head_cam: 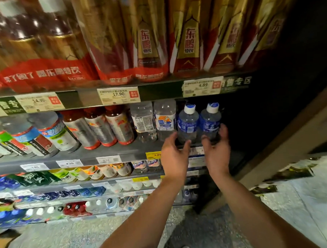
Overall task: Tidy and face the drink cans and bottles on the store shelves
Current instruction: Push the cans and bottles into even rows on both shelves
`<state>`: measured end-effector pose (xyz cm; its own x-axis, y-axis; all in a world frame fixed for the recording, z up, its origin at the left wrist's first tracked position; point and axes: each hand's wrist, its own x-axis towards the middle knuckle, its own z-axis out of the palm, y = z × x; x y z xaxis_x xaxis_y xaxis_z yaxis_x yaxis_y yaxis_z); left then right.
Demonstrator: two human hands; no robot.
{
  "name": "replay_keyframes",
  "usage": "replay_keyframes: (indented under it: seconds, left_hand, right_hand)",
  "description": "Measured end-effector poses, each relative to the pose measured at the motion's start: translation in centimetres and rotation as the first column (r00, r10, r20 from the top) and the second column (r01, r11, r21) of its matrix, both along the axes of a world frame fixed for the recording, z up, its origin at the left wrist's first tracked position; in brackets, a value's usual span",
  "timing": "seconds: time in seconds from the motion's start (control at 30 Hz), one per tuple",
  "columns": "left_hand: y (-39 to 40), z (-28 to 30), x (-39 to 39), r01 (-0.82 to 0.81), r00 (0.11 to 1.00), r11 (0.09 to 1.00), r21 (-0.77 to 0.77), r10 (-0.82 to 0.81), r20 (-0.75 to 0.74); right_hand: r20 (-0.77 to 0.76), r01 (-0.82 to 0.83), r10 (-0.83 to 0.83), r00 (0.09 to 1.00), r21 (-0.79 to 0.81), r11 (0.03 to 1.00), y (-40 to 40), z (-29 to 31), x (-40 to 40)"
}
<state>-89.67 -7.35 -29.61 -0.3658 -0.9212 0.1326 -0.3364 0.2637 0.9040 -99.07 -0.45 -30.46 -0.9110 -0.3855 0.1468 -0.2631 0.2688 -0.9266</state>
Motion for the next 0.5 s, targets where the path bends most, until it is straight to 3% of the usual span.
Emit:
replay_keyframes:
  seconds: [0.33,0.5]
  left_hand:
    - [-0.1,0.2,-2.0,-0.039,0.997,0.997,-0.06,0.043,0.066]
    - [-0.9,0.3,-1.1,0.036,0.989,0.993,-0.115,-0.018,0.146]
  right_hand:
    - [0.084,-0.011,0.009,0.996,0.024,1.0,-0.6,0.6,-1.5]
    - [0.084,-0.033,0.032,0.996,0.008,0.999,-0.3,0.6,-1.4]
